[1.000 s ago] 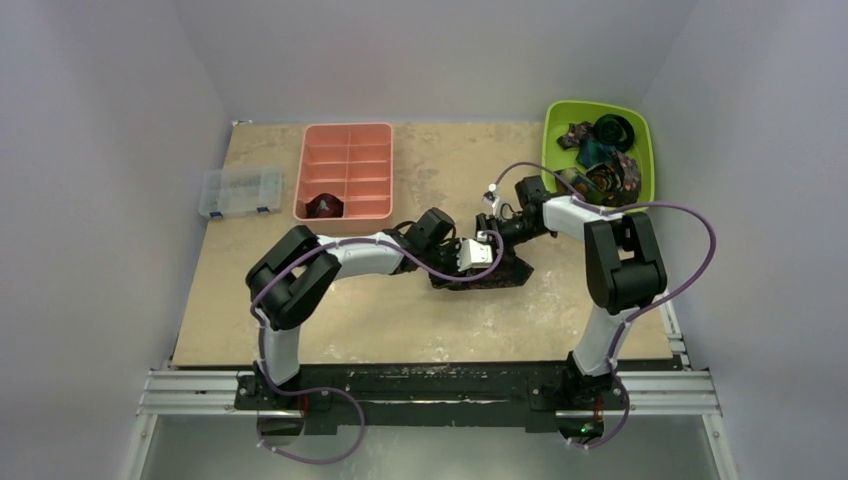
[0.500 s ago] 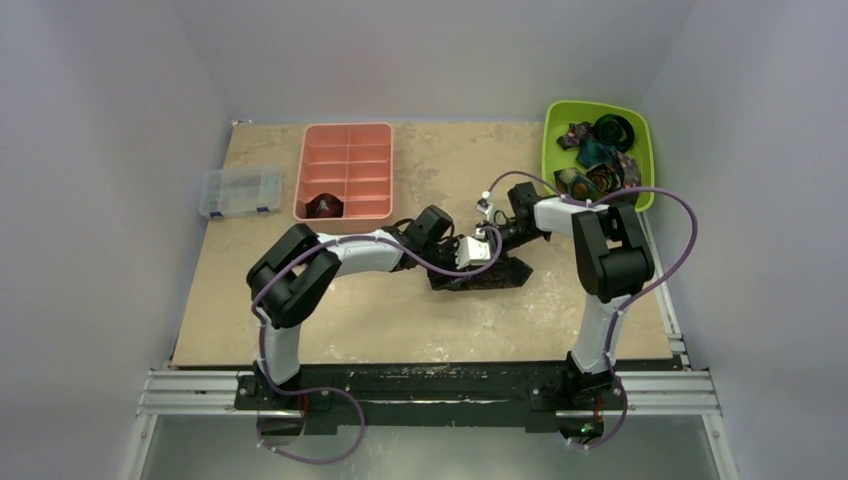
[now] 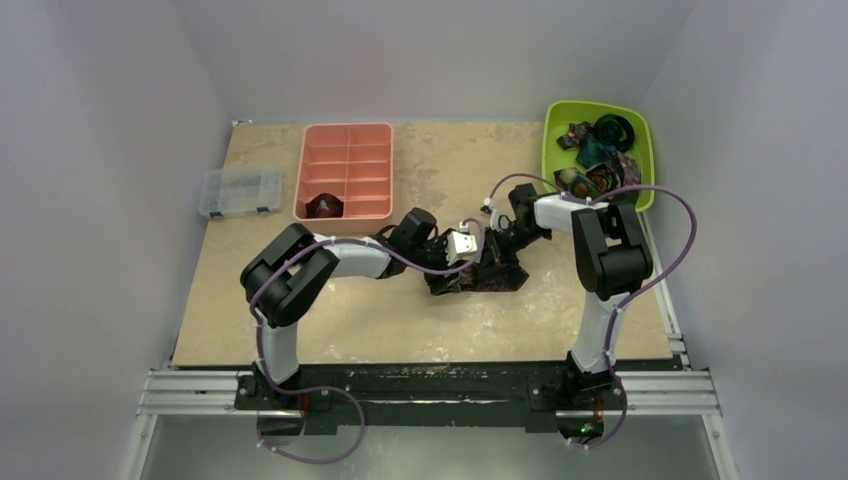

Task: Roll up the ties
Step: Roll the tie at the center of the board.

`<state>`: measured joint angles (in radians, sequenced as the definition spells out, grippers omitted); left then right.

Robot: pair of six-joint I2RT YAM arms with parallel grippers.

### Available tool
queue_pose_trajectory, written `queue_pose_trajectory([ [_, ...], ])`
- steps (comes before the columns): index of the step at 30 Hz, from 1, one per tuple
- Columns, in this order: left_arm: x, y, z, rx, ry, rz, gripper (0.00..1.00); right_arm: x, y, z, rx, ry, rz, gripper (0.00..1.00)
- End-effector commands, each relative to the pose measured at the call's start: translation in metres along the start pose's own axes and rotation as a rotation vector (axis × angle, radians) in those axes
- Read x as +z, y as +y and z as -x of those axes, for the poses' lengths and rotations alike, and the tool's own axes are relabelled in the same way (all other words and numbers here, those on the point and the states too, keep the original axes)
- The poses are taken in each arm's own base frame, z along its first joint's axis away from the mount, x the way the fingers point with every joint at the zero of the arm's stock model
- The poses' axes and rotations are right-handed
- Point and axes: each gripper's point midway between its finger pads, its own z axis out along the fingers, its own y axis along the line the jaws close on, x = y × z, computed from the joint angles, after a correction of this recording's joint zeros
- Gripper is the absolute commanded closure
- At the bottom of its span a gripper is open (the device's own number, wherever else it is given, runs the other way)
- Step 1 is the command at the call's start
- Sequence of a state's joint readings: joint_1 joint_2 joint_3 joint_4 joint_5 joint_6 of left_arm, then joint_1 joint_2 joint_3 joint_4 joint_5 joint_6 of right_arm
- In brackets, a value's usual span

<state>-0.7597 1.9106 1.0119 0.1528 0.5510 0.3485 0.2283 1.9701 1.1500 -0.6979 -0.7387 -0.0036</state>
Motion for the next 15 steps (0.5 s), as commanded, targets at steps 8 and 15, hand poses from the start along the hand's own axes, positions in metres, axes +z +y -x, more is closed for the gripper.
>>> queue_pose_trajectory([
  [8,0.009,-0.003,0.037,0.125,-0.181,-0.013,0.21,0.011,-0.063,-0.007,-0.029,0.086,-0.267,1.0],
  [15,0.018,-0.011,0.04,0.183,-0.217,-0.026,0.22,0.014,-0.062,-0.014,-0.044,0.123,-0.25,1.0],
])
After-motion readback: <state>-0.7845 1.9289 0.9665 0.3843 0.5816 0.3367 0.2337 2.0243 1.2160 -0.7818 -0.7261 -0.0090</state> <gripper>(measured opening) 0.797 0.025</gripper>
